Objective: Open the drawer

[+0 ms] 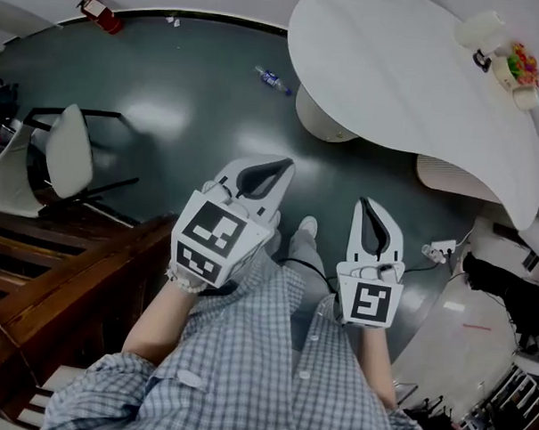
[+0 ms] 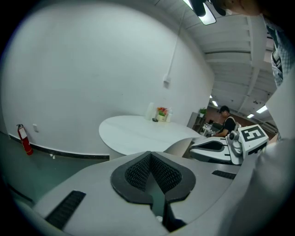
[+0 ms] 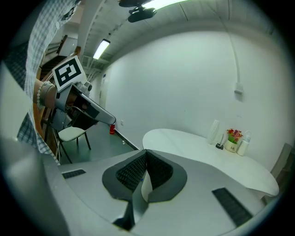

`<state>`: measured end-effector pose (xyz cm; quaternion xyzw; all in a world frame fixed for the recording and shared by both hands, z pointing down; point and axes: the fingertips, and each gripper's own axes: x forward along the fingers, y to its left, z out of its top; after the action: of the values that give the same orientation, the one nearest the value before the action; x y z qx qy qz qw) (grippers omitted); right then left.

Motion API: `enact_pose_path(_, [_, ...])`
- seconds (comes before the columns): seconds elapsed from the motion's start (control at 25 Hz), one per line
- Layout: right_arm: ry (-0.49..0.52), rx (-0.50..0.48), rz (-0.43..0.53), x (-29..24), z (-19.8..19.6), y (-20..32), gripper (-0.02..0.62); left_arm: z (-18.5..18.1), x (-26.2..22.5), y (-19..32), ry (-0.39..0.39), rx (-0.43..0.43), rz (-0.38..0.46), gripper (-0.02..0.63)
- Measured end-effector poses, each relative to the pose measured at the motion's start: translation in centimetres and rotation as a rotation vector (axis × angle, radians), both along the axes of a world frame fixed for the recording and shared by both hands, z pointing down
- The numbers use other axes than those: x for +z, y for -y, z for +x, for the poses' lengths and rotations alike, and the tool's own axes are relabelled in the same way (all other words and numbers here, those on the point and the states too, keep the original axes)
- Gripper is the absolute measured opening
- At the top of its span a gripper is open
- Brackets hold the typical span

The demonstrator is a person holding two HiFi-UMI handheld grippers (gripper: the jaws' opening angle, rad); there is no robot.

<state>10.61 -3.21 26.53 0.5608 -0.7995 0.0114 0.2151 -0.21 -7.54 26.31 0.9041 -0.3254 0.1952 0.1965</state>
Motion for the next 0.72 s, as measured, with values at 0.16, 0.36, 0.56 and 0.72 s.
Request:
enact_pose_path(0.16, [-0.004,-0.029,-0.033,1.5,0.3,0.5,0.009,0.1,1.0,0.0,-0.021,-0.038,-0.03,-0.003])
enact_pose_path(0.36, [0.026,-0.039,-0.093,3.6,1.9,1.7,0.009,1.2,2.6,0.3,-0.034,-0.084,-0.052,-0.003])
enact_pose_path(0.56, [0.053,-0.056,-0.144,6.5,2.4,2.5,0.009,0.9,4.4,0.2,-0.095,-0.136,-0.085,-0.003])
enact_pose_path(0.72, [0.047,-0.071,-0.176,8.7,3.6,3.2,0.008,1.4,6.5,0.5,-0.095,-0.169,-0.107,-0.003])
